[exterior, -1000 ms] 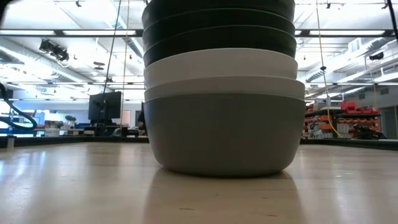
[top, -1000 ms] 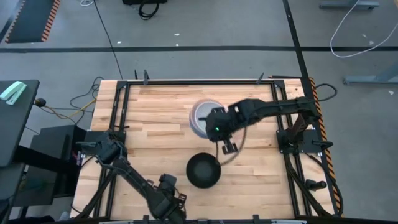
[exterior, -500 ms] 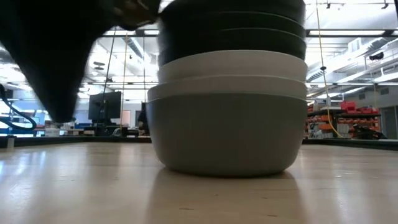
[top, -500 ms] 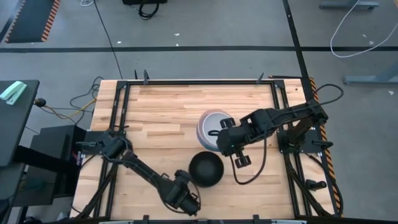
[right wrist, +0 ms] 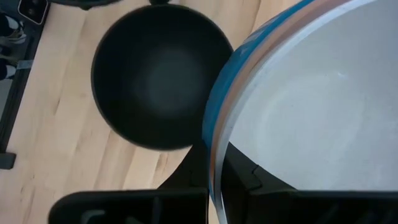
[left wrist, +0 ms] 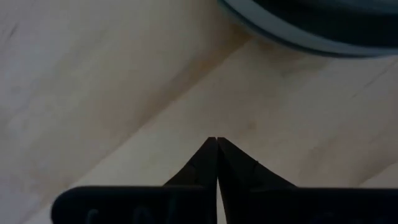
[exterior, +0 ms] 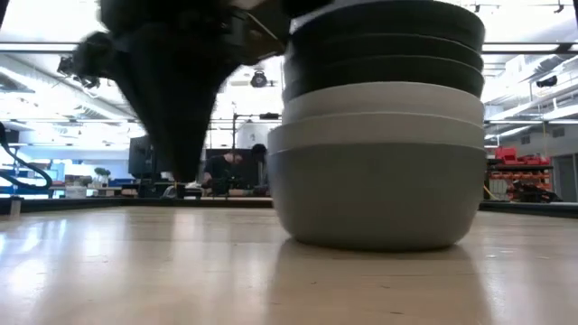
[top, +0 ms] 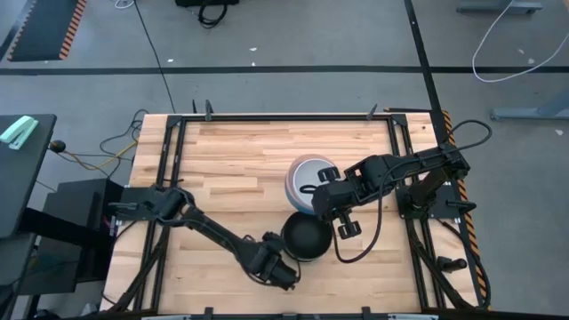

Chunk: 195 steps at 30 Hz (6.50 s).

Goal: Nest bowls inside each other
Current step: Stack the top stacked bowls on top of the black bowl, then return to Home Position

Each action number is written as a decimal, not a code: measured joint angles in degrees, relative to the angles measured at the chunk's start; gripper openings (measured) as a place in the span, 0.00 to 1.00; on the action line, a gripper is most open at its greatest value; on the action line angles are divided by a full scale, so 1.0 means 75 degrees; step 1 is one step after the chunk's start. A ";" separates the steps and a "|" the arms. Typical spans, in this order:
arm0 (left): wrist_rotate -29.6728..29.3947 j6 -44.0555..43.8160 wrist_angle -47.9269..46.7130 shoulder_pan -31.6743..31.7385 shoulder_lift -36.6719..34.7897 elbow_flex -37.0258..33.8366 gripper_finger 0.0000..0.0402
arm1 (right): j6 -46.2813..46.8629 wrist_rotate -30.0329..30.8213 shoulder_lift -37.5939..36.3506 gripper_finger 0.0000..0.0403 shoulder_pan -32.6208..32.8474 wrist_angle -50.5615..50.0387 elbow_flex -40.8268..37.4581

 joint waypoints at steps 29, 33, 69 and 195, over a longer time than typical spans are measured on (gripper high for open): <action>0.0053 0.1973 -0.1473 0.1102 -0.0447 0.0009 0.08 | 0.2100 0.0466 -0.0650 0.04 0.1215 -0.0895 0.0009; -0.0215 0.2393 -0.1780 0.1316 -0.0782 0.0006 0.04 | 0.2276 0.0494 -0.0607 0.04 0.1302 -0.0832 0.0009; -0.0320 0.6494 -0.1252 0.5491 -0.1810 0.0009 0.09 | 0.1723 -0.0690 0.0263 0.04 0.1478 -0.0085 0.0006; 0.1047 0.8603 0.7262 0.6139 -0.9543 -0.5648 0.04 | 0.2223 0.3503 -1.0288 0.03 0.1198 0.6013 -0.6695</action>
